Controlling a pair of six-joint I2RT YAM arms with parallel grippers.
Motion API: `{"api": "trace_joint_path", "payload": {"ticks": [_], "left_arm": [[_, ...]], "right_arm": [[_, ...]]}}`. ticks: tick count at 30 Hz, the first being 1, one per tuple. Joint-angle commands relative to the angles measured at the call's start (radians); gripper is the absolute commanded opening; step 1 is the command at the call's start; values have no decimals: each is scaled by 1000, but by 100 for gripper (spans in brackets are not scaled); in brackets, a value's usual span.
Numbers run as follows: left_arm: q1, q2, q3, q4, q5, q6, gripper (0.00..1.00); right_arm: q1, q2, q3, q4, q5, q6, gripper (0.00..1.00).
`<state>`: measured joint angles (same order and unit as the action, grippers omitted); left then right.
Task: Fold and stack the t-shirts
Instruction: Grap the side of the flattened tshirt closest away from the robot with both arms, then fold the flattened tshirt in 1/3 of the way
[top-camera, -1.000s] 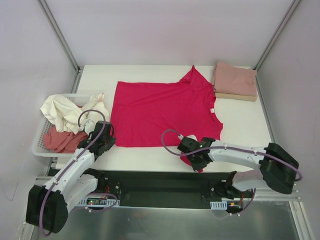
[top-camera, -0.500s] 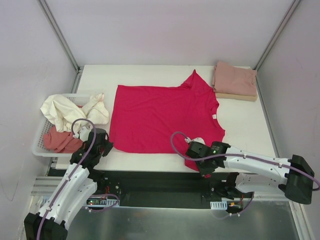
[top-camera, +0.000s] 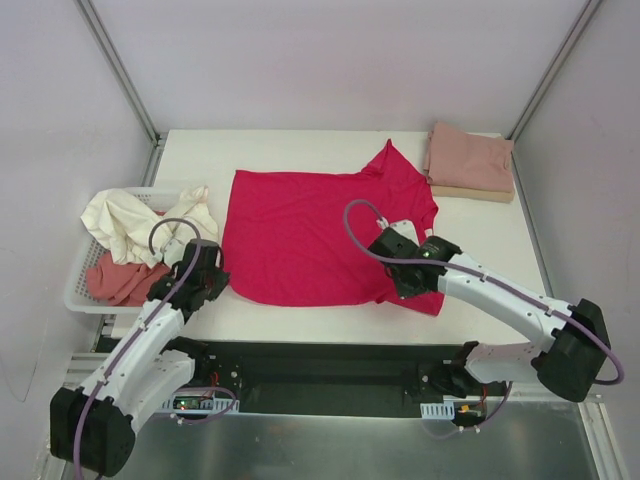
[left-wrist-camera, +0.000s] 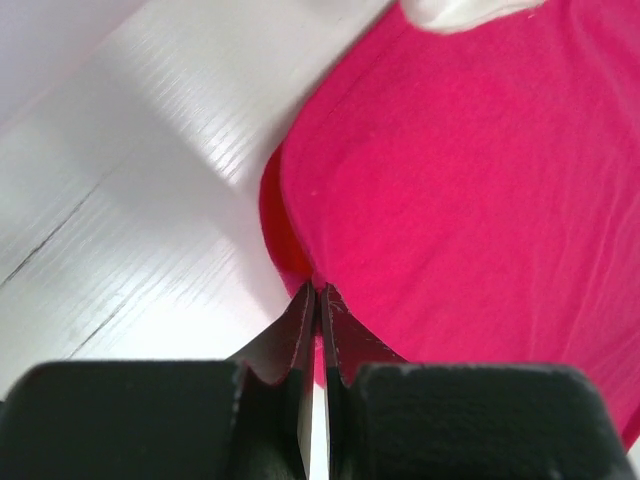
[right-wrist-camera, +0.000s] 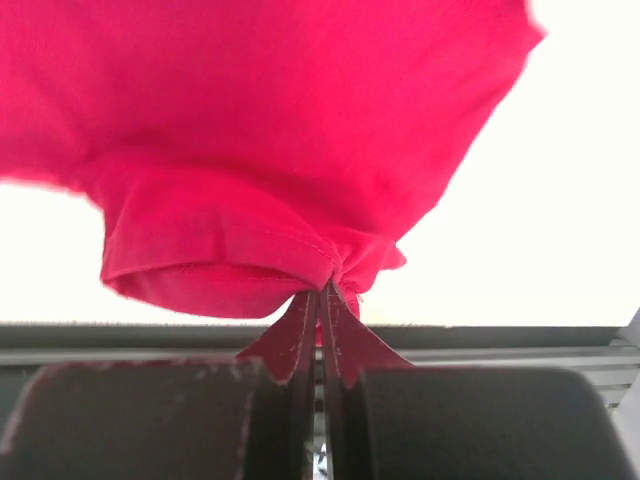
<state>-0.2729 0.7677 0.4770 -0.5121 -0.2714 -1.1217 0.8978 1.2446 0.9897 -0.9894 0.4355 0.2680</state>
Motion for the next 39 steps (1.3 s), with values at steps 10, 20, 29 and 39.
{"api": "trace_joint_path", "payload": {"ticks": [10, 20, 29, 39], "left_arm": [[11, 301, 219, 53, -106, 39, 0], [31, 462, 337, 64, -160, 37, 0], [52, 573, 413, 96, -154, 57, 0], [60, 703, 515, 116, -184, 82, 0]], "right_arm": [[-214, 164, 236, 93, 55, -226, 1], [-298, 341, 414, 101, 31, -286, 1], [-372, 456, 539, 110, 35, -366, 0], [-436, 590, 679, 156, -64, -653, 1]]}}
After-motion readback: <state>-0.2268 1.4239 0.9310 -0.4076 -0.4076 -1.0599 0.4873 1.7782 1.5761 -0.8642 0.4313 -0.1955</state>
